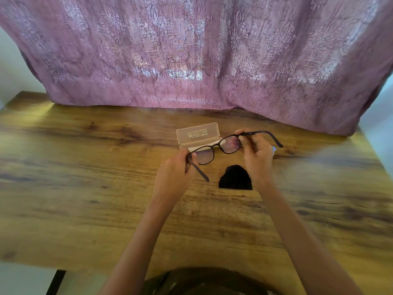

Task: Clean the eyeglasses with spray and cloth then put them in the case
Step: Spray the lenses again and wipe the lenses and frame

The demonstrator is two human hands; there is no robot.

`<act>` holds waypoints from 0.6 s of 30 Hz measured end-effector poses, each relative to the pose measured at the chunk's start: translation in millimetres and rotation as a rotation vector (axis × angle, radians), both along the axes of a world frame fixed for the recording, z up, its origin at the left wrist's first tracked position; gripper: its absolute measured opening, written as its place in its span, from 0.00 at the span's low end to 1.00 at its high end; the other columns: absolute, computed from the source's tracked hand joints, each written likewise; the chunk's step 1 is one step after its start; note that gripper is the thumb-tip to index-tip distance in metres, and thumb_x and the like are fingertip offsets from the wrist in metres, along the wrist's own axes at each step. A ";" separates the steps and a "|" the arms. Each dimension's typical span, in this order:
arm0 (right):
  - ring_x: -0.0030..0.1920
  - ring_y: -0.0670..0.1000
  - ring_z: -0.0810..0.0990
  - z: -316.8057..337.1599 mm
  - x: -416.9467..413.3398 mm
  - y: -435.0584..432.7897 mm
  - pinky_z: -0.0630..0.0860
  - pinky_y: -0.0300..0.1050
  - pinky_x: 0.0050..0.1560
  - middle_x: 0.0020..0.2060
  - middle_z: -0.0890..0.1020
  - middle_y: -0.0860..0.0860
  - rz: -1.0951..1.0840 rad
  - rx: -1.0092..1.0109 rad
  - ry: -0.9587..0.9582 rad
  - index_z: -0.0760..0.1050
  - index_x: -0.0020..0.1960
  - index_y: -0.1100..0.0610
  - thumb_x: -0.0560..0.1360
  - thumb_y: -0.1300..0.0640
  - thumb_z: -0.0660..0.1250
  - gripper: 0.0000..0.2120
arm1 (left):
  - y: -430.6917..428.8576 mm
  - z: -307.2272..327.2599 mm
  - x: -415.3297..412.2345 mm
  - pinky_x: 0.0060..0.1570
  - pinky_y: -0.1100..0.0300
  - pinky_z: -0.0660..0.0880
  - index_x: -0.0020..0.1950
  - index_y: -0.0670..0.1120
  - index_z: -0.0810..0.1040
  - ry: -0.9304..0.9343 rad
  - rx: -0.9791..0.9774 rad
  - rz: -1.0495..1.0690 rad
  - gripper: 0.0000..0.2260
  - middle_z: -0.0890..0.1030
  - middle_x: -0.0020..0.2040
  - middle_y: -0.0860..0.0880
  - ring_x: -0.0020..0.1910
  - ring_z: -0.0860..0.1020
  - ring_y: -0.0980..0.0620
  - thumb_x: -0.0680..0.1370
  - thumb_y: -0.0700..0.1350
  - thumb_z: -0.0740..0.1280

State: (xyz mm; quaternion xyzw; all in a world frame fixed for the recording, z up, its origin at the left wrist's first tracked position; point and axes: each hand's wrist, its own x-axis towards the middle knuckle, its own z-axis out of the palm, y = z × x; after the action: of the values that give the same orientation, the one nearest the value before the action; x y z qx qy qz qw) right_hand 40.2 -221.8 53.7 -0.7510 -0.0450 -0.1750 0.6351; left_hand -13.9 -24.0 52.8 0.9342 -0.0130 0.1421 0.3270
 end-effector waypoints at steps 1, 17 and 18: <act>0.47 0.38 0.81 0.6 0.4 -0.6 0.76 0.33 0.50 0.49 0.82 0.58 0.010 0.002 0.005 0.79 0.52 0.66 0.79 0.71 0.61 0.08 | 0.4 -0.3 0.9 0.25 0.61 0.62 0.49 0.47 0.75 0.011 -0.008 -0.018 0.07 0.71 0.26 0.55 0.21 0.68 0.57 0.81 0.48 0.60; 0.35 0.49 0.76 -42.8 -30.9 -35.7 0.67 0.40 0.31 0.35 0.77 0.50 -0.038 -0.990 0.545 0.74 0.43 0.56 0.75 0.48 0.72 0.13 | -0.2 -16.1 0.5 0.23 0.59 0.60 0.48 0.46 0.75 -0.074 -0.230 0.079 0.07 0.67 0.25 0.55 0.22 0.64 0.54 0.81 0.45 0.60; 0.35 0.49 0.76 -45.4 -33.8 -36.4 0.67 0.40 0.31 0.35 0.77 0.50 -0.046 -0.985 0.559 0.73 0.43 0.56 0.74 0.49 0.72 0.13 | -0.3 -16.8 -0.3 0.23 0.58 0.60 0.47 0.47 0.75 -0.076 -0.244 0.080 0.06 0.67 0.25 0.55 0.23 0.64 0.54 0.81 0.45 0.60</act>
State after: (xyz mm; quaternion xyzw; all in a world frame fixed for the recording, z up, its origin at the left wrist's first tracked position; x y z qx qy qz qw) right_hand 6.4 -258.2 8.3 -0.9772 0.0649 0.0581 0.1937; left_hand -14.1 -24.4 36.0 0.8813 0.0293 0.1906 0.4315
